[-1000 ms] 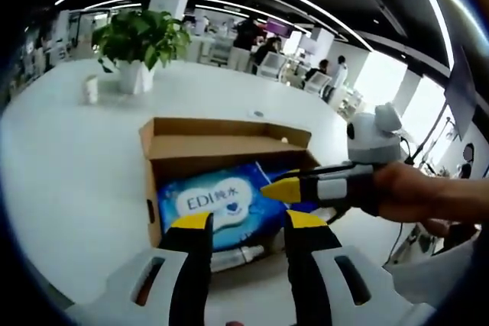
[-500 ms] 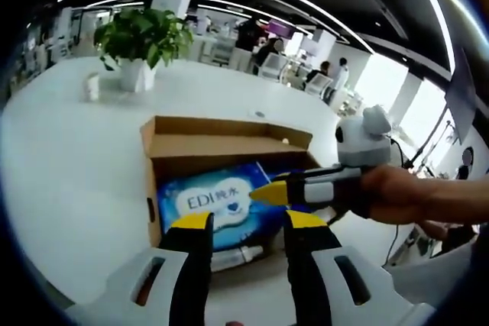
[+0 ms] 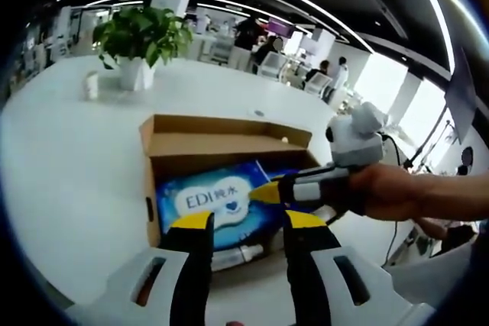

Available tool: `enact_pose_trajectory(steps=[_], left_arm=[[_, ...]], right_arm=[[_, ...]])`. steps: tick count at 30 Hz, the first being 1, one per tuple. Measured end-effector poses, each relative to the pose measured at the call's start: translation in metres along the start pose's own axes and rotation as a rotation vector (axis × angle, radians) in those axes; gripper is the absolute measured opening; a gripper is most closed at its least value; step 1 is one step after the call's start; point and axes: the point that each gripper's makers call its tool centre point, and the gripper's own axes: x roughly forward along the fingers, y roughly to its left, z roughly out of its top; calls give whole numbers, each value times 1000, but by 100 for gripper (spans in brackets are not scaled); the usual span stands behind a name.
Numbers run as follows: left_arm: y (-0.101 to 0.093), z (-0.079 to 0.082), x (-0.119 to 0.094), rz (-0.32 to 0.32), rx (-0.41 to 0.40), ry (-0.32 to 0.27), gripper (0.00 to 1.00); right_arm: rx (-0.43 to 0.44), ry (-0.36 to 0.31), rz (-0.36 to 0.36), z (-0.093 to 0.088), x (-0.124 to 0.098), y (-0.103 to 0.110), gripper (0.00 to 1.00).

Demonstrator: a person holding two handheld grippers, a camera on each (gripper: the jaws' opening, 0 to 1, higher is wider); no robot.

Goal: Operate the shoe box by opening the lid, removing the specified soft item, and placing it in the target area until the item is outside and the box remains undamaged.

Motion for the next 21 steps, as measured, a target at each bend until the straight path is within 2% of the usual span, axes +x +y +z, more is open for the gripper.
enact_pose_trajectory(steps=[4, 5, 8, 11, 14, 18, 21], left_arm=[[-2, 0, 0, -2, 2, 0, 36], [-2, 0, 0, -2, 3, 0, 36], [-1, -1, 0, -1, 3, 2, 36], [-4, -1, -1, -2, 2, 4, 36], [-5, -2, -1, -3, -3, 9, 35], [-11, -4, 0, -28, -42, 9, 37], [-12, -4, 0, -22, -21, 16, 36]], right_arm=[[-19, -9, -13, -2, -14, 14, 9], [-25, -10, -28, -2, -16, 13, 2], [-11, 0, -31, -5, -19, 12, 0], [-48, 13, -40, -7, -20, 10, 0], [-47, 12, -36, -7, -24, 11, 0], [-41, 4, -34, -5, -26, 7, 0], [-44, -3, -43, -3, -30, 3, 0]])
